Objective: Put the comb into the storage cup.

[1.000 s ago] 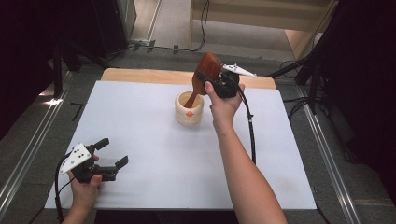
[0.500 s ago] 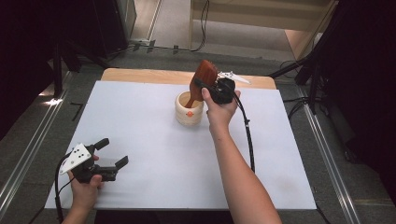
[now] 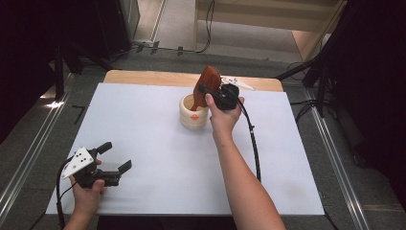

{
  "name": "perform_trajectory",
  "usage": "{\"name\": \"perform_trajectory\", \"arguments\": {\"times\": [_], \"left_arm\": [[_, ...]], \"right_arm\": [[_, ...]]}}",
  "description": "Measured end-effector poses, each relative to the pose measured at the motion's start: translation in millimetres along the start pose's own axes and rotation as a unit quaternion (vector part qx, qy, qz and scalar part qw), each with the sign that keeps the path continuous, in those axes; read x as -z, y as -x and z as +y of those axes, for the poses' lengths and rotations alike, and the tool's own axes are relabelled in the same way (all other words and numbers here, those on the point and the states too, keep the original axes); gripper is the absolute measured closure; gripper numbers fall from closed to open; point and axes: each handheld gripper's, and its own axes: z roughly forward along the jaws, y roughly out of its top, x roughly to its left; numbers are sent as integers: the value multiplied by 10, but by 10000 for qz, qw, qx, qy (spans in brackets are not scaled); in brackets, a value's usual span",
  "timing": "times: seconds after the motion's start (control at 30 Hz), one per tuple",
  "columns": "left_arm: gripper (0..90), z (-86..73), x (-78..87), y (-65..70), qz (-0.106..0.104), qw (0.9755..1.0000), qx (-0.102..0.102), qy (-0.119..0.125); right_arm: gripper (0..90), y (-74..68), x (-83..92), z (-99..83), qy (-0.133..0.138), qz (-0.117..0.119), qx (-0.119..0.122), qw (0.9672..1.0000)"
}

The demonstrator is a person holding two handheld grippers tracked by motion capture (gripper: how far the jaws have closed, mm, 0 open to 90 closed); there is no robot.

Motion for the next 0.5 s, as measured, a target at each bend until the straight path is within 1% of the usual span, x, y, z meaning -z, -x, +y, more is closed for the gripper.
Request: {"name": "perform_trajectory", "arguments": {"times": [0.13, 0.27, 0.43, 0.5], "left_arm": [[0, 0, 0, 1, -1, 10000, -5, -6], [0, 0, 1, 1, -1, 10000, -3, -4], [0, 0, -1, 2, -2, 10000, -9, -3], [1, 0, -2, 2, 5, 10000, -19, -11]], "right_arm": [[511, -12, -13, -17, 21, -9, -9, 10000], [508, 10, -13, -31, 70, -19, -101, 9999], [497, 97, 3, -63, 133, -5, -382, 9992], [490, 124, 8, -71, 149, 5, -426, 9990]]}}
